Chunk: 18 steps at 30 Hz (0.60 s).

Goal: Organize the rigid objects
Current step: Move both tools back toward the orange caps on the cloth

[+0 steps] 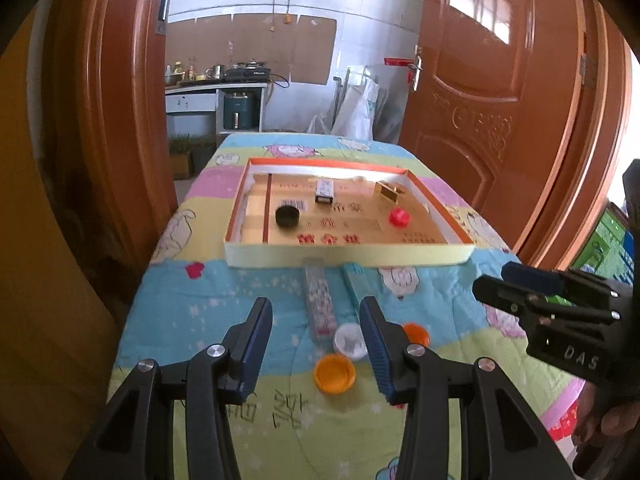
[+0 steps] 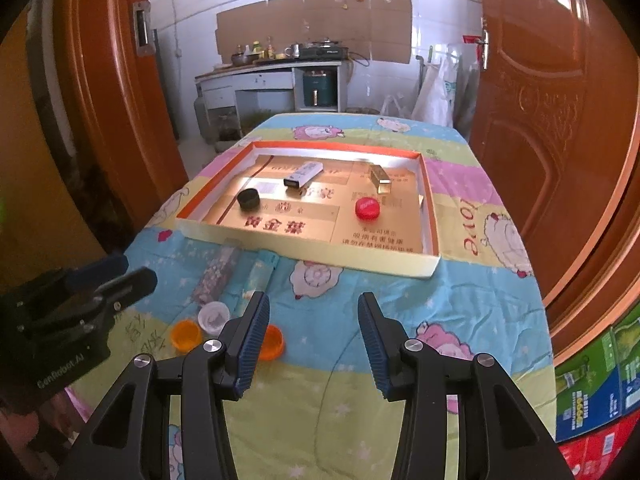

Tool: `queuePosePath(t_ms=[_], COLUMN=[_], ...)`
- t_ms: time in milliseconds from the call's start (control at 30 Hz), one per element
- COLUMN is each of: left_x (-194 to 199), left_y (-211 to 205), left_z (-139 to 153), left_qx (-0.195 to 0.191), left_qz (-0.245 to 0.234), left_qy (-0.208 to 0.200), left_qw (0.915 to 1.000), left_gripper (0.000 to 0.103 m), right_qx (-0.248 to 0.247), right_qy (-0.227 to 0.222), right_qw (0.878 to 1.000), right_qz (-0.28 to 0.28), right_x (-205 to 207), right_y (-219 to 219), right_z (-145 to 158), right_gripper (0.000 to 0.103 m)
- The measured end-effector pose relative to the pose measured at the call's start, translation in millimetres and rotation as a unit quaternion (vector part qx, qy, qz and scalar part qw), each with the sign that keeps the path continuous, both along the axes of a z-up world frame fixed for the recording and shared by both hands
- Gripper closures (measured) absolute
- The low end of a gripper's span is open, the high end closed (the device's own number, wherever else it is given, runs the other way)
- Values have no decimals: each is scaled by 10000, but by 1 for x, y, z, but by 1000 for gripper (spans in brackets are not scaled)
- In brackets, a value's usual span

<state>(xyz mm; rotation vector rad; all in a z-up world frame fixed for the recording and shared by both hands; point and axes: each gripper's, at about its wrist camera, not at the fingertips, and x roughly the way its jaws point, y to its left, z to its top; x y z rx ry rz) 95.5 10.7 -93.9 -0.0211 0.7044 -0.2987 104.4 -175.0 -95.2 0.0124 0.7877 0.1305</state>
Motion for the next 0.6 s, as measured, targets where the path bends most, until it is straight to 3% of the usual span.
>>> queuePosePath(t_ms=[400,600], left_x=[-8,1], left_y=[-22,-21], left_z=[-55,-62], left_qx=[381,327], left_qz=[-431,-377], left_qy=[468,476], left_qw=[9972,9976], left_gripper=[57,57], right_qx=[74,130], right_qy=[212,326], right_qw=[9997,9994], right_qz=[-83,-67], right_x=[-5,0], right_y=[-9,-11], right_z=[-20,-29], right_gripper=[55,55])
